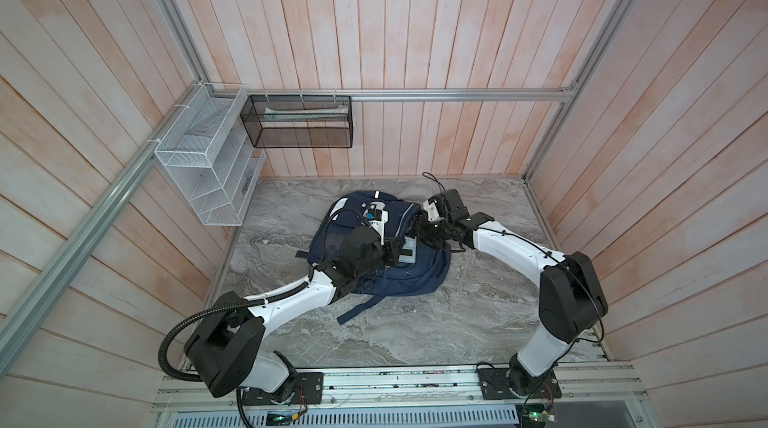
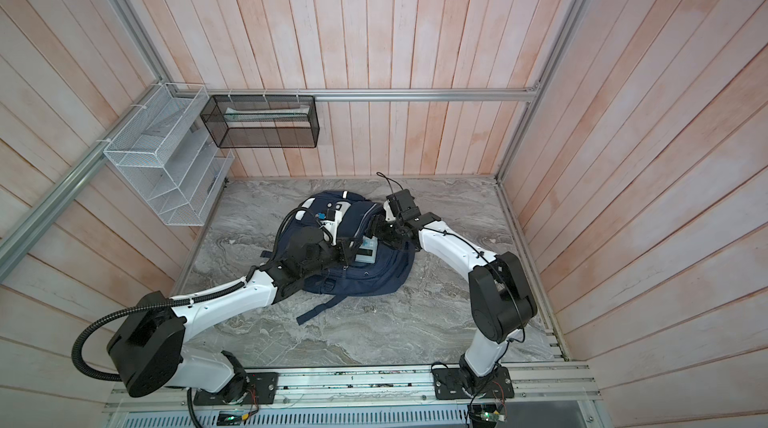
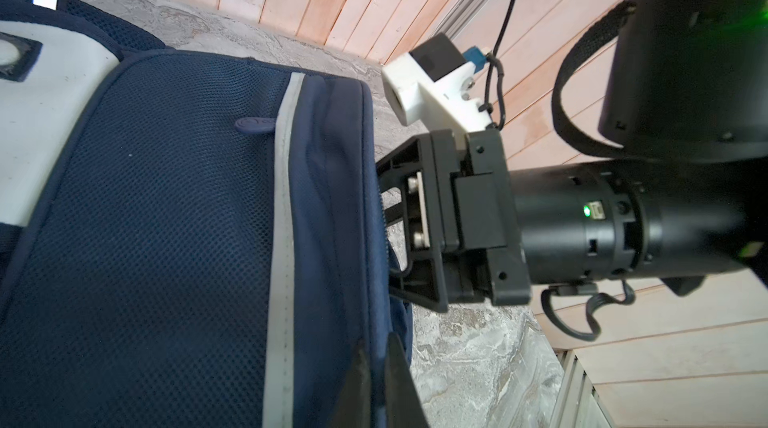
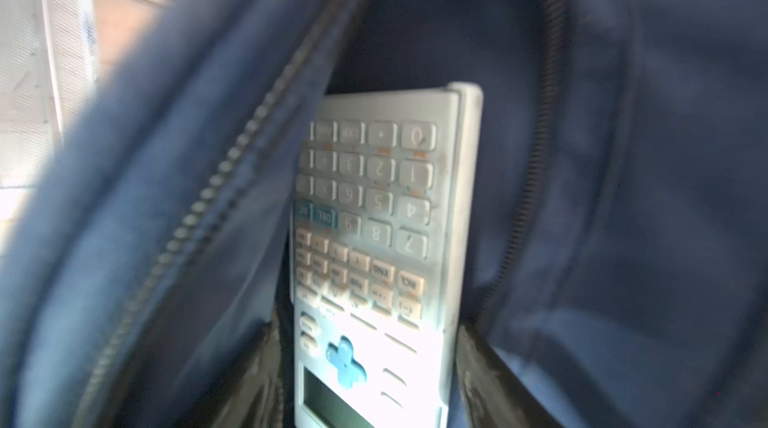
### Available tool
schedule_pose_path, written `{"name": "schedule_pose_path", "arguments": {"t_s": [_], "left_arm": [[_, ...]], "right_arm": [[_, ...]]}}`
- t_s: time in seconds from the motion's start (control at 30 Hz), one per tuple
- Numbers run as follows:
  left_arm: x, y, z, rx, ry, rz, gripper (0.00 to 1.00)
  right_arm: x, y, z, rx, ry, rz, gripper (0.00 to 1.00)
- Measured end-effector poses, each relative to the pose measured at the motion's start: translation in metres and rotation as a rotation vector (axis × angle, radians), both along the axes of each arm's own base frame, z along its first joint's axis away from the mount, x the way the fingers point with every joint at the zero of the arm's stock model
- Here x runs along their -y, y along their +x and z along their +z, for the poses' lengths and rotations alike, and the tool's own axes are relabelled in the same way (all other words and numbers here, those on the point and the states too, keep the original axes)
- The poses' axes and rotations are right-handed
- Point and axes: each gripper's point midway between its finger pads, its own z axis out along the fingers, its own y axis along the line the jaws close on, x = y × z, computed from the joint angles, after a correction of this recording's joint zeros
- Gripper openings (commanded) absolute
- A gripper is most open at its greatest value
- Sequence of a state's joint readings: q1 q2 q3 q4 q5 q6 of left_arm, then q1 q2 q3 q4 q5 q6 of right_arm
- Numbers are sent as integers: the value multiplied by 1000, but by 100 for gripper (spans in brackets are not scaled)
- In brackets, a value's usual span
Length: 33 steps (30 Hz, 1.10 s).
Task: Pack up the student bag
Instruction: 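Insert the pale blue calculator into the backpack's open pocket with the right gripper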
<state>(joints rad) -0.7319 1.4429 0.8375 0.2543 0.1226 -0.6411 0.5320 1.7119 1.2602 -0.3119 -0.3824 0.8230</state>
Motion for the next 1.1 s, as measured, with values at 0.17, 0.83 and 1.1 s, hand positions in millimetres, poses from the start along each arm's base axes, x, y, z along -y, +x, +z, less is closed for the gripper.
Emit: {"name": "schedule_pose_path", "arguments": {"t_s": [0.17, 0.83, 1.1], "left_arm": [[-2, 3, 0, -5, -5, 14, 0], [0, -5, -2, -27, -22, -14, 0], [2, -7, -2, -34, -29, -17, 0]], "right_arm": [[-12, 4, 2, 10, 23, -2, 63], [18, -37, -2, 79, 9, -37, 38], [-4, -35, -21, 70, 30, 25, 25]]}}
